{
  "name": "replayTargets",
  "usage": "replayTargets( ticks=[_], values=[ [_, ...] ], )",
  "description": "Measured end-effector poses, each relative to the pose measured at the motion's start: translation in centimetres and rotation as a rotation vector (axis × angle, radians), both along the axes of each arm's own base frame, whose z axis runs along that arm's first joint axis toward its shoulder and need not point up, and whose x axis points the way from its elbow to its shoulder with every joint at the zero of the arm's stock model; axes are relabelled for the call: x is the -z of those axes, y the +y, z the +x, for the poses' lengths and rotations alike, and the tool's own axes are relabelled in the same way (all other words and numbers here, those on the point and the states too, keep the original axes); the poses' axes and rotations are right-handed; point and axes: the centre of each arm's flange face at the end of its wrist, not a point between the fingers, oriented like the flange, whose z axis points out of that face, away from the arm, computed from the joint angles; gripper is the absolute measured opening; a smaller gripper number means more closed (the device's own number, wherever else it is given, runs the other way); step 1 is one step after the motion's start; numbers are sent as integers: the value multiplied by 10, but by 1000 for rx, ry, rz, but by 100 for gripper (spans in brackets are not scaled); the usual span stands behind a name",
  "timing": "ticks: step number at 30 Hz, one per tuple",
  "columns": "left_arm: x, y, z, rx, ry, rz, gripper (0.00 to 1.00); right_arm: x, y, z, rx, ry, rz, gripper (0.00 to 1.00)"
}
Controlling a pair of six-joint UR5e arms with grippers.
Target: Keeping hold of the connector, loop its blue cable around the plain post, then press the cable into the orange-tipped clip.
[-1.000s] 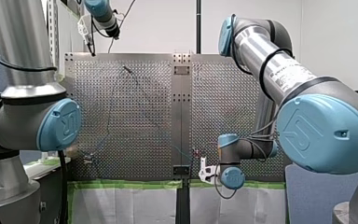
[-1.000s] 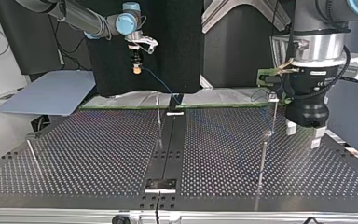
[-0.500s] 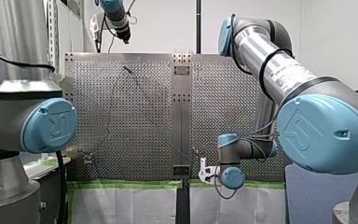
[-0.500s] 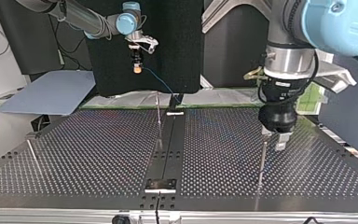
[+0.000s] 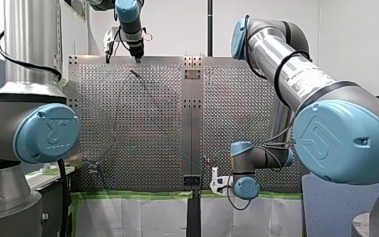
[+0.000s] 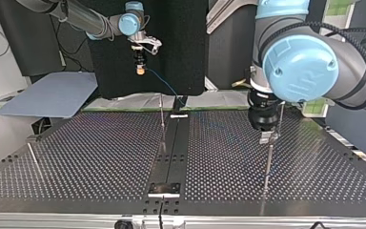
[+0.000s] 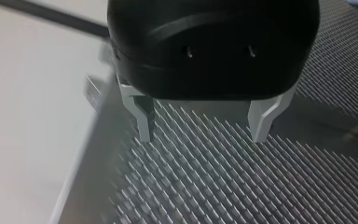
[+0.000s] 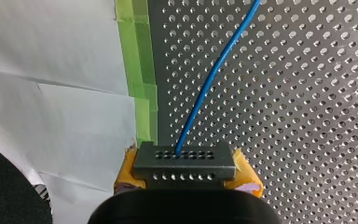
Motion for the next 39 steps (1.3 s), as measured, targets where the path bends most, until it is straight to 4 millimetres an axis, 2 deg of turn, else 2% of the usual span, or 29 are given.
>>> replayTargets(
  ticks=[3, 9, 39],
  values=[
    [11, 9, 13, -31, 31, 13, 100, 0, 0, 0, 0, 1, 2, 0],
    [16, 22, 24, -65, 38, 15, 100, 0, 0, 0, 0, 2, 2, 0],
    [16, 29, 25, -103, 37, 24, 100, 0, 0, -1, 2, 2, 2, 0]
  ],
)
